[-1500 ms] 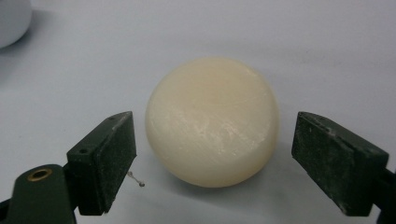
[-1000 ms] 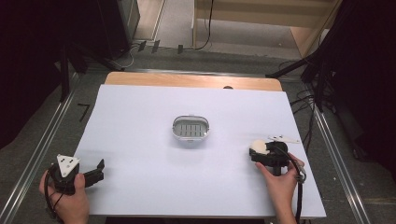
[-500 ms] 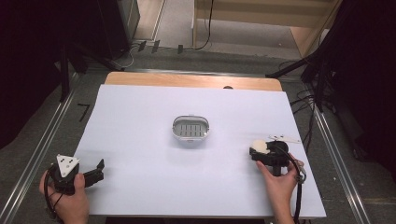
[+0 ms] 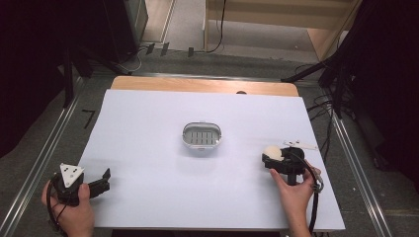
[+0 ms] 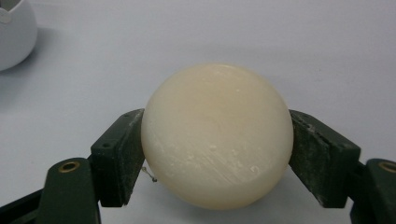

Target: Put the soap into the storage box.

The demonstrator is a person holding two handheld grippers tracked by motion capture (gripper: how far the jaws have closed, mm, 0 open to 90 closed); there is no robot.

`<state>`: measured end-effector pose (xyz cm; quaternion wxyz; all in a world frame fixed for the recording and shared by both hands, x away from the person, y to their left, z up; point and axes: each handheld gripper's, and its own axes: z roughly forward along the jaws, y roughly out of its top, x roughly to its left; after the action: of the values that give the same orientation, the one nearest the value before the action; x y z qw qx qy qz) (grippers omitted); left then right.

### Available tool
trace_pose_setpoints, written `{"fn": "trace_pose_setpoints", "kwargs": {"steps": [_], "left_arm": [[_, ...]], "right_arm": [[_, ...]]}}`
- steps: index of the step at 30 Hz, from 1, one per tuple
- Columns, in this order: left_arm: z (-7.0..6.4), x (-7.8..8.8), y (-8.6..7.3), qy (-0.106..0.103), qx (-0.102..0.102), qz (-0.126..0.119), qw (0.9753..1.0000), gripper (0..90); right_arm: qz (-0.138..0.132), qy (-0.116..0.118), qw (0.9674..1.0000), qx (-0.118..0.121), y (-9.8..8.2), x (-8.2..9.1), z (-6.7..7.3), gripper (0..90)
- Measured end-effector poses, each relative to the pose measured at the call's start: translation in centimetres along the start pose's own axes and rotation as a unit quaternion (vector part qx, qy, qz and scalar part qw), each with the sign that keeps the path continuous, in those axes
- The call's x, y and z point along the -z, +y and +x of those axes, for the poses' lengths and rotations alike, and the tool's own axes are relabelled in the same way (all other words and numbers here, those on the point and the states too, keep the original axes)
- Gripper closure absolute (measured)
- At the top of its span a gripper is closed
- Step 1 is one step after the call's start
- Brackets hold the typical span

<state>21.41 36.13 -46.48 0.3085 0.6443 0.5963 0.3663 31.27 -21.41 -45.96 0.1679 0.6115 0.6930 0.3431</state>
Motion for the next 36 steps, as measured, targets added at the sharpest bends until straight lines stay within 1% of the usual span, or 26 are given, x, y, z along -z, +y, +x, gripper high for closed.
{"fn": "trace_pose_setpoints", "kwargs": {"steps": [7, 13, 14, 20, 30, 36], "left_arm": [[0.0, 0.0, 0.0, 0.000, 0.000, 0.000, 1.0000, 0.0], [0.0, 0.0, 0.0, -0.001, 0.001, 0.001, 1.0000, 0.0], [0.0, 0.0, 0.0, 0.000, 0.001, 0.000, 1.0000, 0.0], [0.0, 0.0, 0.0, -0.001, 0.001, 0.000, 1.0000, 0.0], [0.1, 0.0, 0.0, -0.002, 0.003, 0.000, 1.0000, 0.0], [0.1, 0.0, 0.0, -0.002, 0.005, -0.002, 1.0000, 0.0]], "right_arm": [[-0.011, 0.010, 0.9999, 0.004, 0.6, 0.5, 0.4, 24.9], [-0.011, 0.012, 0.9998, 0.008, 0.9, 0.6, 0.7, 24.9], [-0.011, 0.013, 0.9998, 0.006, 0.9, 0.6, 0.8, 24.9], [-0.012, 0.021, 0.9996, 0.014, 1.3, 0.4, 1.6, 24.9], [-0.011, 0.025, 0.9995, 0.017, 1.8, 0.4, 2.5, 24.9], [-0.008, 0.028, 0.9992, 0.025, 2.3, 0.2, 3.3, 24.9]]}}
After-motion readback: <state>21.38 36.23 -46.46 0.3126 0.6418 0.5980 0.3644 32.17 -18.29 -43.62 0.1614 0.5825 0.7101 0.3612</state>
